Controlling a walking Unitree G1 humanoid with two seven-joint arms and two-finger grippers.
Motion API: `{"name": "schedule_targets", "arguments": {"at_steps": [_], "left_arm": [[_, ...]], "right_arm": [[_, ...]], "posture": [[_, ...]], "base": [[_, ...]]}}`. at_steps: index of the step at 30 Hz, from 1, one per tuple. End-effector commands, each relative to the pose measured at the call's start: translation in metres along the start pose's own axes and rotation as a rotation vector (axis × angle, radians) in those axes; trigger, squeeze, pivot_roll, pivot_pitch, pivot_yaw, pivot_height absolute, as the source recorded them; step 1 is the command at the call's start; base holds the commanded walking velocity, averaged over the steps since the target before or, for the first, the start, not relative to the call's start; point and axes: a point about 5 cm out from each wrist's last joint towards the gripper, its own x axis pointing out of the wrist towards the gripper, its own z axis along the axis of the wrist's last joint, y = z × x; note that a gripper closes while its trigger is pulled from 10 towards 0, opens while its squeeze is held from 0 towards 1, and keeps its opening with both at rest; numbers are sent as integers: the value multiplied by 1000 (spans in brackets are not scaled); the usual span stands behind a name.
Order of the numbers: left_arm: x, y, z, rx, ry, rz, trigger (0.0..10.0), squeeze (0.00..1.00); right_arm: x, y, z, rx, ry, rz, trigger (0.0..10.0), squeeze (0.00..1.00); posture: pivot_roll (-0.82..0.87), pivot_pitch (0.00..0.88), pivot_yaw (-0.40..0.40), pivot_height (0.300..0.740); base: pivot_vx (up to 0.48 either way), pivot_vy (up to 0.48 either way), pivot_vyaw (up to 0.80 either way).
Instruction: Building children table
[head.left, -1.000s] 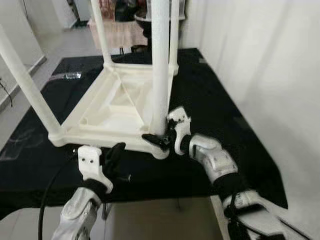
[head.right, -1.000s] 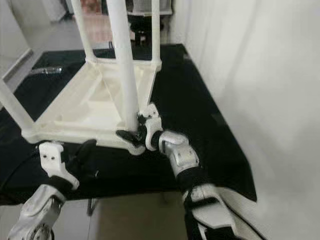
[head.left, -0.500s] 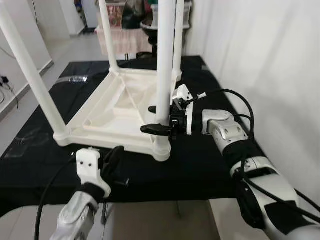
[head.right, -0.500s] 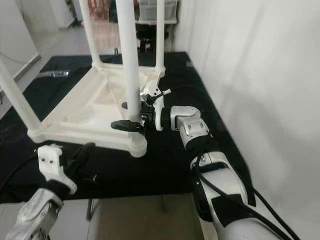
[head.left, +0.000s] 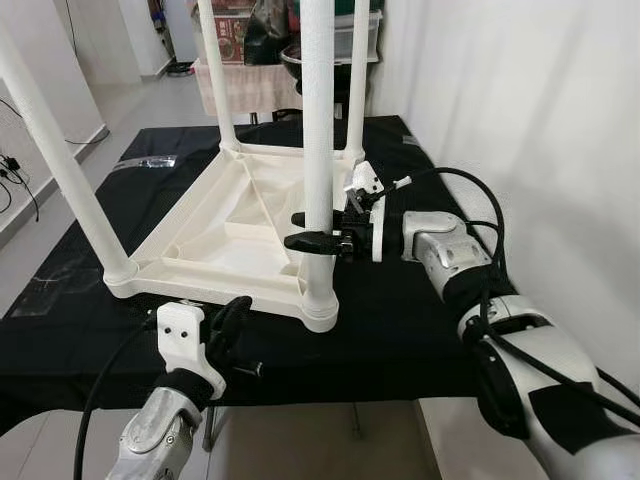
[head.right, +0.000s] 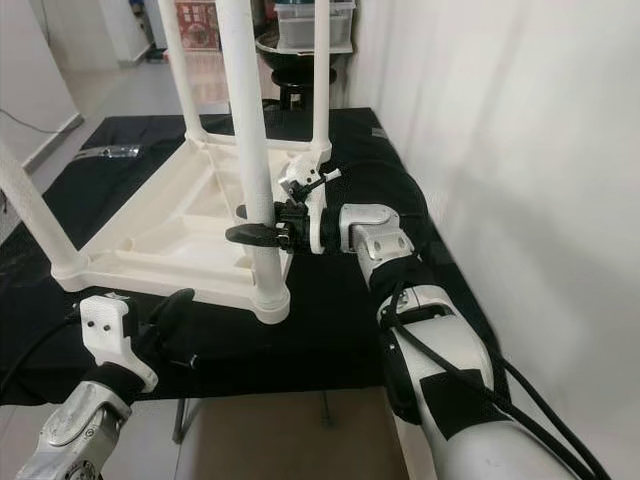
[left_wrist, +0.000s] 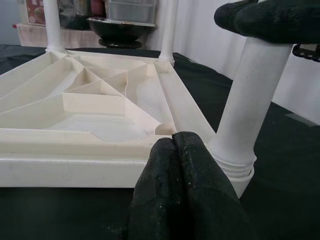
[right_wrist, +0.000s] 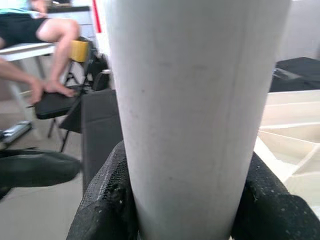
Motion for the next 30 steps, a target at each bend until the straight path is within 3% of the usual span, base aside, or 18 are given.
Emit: {"name": "schedule_targets", "arguments": {"at_steps": [1, 2, 3, 4, 5, 6, 7, 13, 19, 20, 23, 24, 25, 26, 29, 30], "left_arm": [[-2, 0, -1, -5, 3, 6, 10000, 0], [-2, 0, -1, -5, 3, 6, 10000, 0], [-3, 1, 0, -4, 3, 8, 10000, 0], [-3, 1, 0, -4, 3, 8, 10000, 0], [-3, 2, 1, -3, 3, 10, 10000, 0], [-3, 2, 1, -3, 3, 10, 10000, 0], [-4, 4, 0, -1, 10, 8, 10000, 0], [-3, 4, -1, -4, 20, -4, 10000, 0], [-3, 6, 1, 7, 10, 23, 10000, 0], [-3, 6, 2, 7, 9, 23, 10000, 0], [-3, 6, 2, 6, 10, 21, 10000, 0], [-2, 6, 2, 5, 11, 18, 10000, 0], [-2, 6, 2, 5, 11, 18, 10000, 0], [-2, 6, 2, 4, 11, 16, 10000, 0], [-1, 6, 2, 4, 11, 15, 10000, 0], [-1, 6, 2, 2, 11, 13, 10000, 0]], "right_arm": [[-1, 7, -38, 88, 115, -81, 0, 0], [-1, 7, -38, 88, 115, -81, 0, 0], [6, 12, -60, 201, 109, -323, 0, 0], [6, 12, -60, 201, 109, -323, 0, 0], [10, 36, -90, 291, 150, -474, 0, 0], [10, 36, -90, 291, 150, -474, 0, 0], [8, 44, -92, 286, 149, -565, 0, 0], [13, 38, -90, 252, 185, -579, 0, 0], [21, 42, -90, 257, 200, -573, 0, 0], [24, 42, -86, 243, 170, -545, 10000, 0], [24, 45, -81, 236, 153, -542, 10000, 0], [27, 49, -73, 228, 105, -482, 10000, 1000], [27, 49, -73, 228, 105, -482, 10000, 1000], [30, 52, -57, 189, 16, -350, 10000, 1000], [31, 54, -46, 159, -40, -257, 10000, 1000], [29, 50, -34, 109, -84, -134, 10000, 588]], "posture": [[-32, 0, -9, 740], [-32, 0, -9, 740], [-37, 0, -5, 740], [-37, 0, -5, 740], [-45, 21, 22, 740], [-45, 21, 22, 740], [-70, 0, 39, 740], [-46, 0, 26, 740], [-43, 0, 27, 740], [-45, 1, 28, 740], [-45, 1, 28, 740], [-45, 1, 28, 740], [-45, 1, 28, 740], [-47, 0, 35, 740], [-47, 0, 35, 740], [-48, 0, 35, 740]], "base": [[0, 0, 0], [0, 0, 0], [0, 0, 0], [0, 0, 0], [0, 0, 0], [0, 0, 0], [0, 0, 0], [0, 0, 0], [0, 0, 0], [0, 0, 0], [0, 0, 0], [0, 0, 0], [0, 0, 0], [0, 0, 0], [0, 0, 0], [0, 0, 0]]}}
